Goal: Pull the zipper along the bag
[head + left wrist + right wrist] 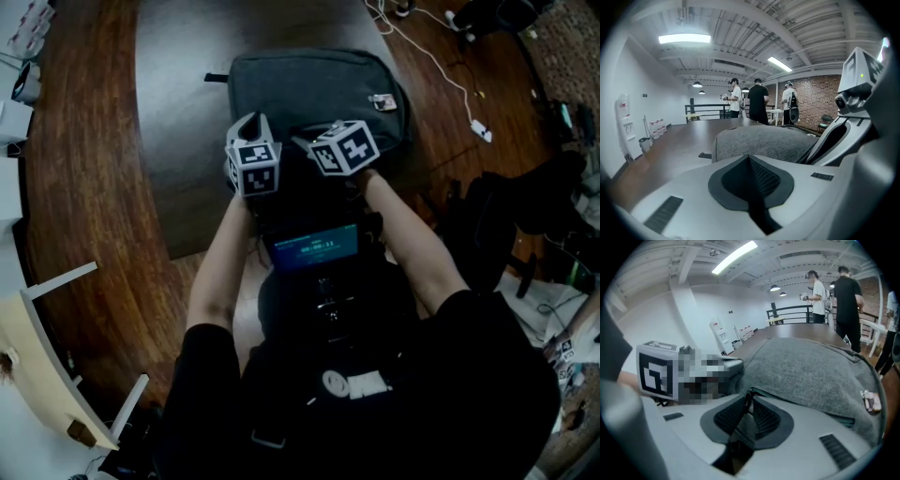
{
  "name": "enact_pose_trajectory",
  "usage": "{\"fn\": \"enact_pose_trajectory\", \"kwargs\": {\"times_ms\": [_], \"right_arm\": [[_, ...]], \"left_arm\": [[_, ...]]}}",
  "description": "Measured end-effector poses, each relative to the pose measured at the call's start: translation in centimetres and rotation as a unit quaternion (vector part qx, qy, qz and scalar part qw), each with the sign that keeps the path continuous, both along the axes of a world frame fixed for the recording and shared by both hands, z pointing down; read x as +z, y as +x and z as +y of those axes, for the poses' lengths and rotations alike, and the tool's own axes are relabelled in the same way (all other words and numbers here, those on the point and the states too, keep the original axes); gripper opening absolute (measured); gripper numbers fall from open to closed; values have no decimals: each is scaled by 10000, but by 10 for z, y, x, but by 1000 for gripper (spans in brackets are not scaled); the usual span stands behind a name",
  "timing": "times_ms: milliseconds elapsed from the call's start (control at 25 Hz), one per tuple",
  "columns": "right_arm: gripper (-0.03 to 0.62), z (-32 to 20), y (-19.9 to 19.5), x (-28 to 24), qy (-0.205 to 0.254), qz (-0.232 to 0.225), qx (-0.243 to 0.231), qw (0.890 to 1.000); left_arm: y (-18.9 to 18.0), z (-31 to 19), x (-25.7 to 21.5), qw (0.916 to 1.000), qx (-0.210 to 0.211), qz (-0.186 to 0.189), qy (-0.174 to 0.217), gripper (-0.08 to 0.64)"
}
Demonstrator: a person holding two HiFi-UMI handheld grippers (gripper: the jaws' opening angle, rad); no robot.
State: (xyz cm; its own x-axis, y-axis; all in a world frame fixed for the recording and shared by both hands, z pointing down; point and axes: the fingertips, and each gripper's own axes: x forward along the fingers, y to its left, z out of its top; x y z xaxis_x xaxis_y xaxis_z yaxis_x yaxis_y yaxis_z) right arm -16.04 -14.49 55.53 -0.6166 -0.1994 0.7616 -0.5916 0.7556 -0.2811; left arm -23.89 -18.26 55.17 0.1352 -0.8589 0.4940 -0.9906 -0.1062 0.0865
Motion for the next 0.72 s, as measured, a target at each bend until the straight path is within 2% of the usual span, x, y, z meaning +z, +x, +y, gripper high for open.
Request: {"fn": "enact_pose_trajectory", "kwargs": {"times_ms": [40,160,320,400,560,720], "right_arm": [[86,1,-2,1,44,70,-57,9999],[150,5,-4,4,277,401,-308,9983],[147,-2,1,15,574,983,-178,9933],[93,-4,2,19,878,1259,-173,9880],[64,-3,2,22,1450,1663,-435,9744],[44,-6,7,10,1509,1738,-657,9709]], "left_arm": [[0,-2,2,10000,20,7,-56,3],[4,-6,5,9998,66,127,-135,3],[7,-8,5,9993,88,350,-137,3],[9,-8,5,9990,95,413,-154,3],[10,-7,6,9987,102,477,-165,3],[11,-9,5,9986,130,507,-106,3]]}}
